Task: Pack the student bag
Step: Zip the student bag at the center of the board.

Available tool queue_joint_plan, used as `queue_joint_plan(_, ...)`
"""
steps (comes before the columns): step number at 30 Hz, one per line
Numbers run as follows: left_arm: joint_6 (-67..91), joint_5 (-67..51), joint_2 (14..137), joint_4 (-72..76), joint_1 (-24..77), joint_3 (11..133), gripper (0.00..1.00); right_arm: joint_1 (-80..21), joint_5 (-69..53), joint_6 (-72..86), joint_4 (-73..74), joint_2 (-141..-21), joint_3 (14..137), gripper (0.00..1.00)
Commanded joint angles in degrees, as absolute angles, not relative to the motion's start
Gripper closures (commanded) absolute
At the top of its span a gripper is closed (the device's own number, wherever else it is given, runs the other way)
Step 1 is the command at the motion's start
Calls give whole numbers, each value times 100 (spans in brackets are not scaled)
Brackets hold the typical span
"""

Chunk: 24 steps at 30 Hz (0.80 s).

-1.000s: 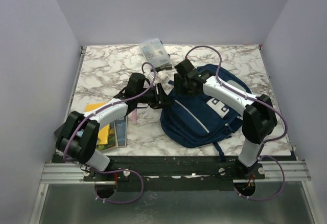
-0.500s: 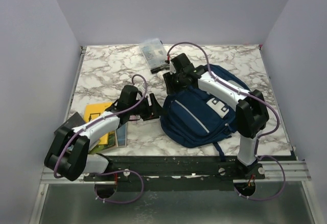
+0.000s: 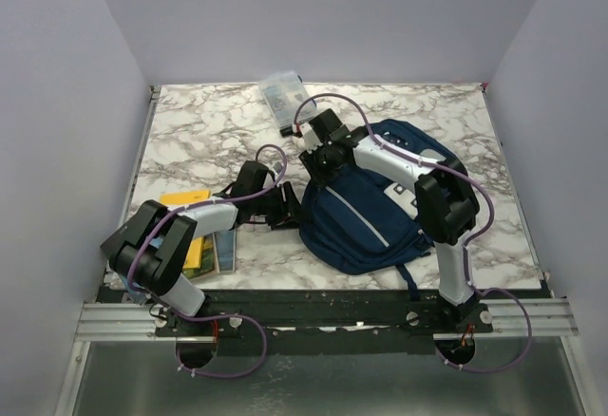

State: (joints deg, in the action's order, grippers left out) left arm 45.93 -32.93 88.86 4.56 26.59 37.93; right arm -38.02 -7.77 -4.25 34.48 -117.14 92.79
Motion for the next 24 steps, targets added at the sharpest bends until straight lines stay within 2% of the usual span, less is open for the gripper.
queue_joint_plan(1,4574,-3385,9015,809,2646,3843,52,-3768,-704,-780,3738,-12123,9597,60)
queue_joint_plan(6,4735,-3511,9064,1005,2646,3795,73,-3765,-1009,-712,3855,-12288,9622,69)
queue_joint_plan(8,4763,-3488,9035,1066,2646,3731,78,-3770,-1236,-704,3867,-12232,9568,72)
queue_joint_plan(13,4720,-3445,9008,1099,2637,3718,89,-3770,-1702,-548,4131,-12116,9559,60)
queue_joint_plan(17,4773,-3432,8972,1107,2637,3702,100,-3770,-2054,-425,4229,-12002,9387,55)
queue_joint_plan(21,4809,-3403,8859,1168,2637,3622,100,-3770,-2350,-414,4245,-11890,9233,58)
queue_joint_plan(24,4807,-3405,8821,1177,2637,3630,100,-3799,-2371,-414,4187,-11805,9195,65)
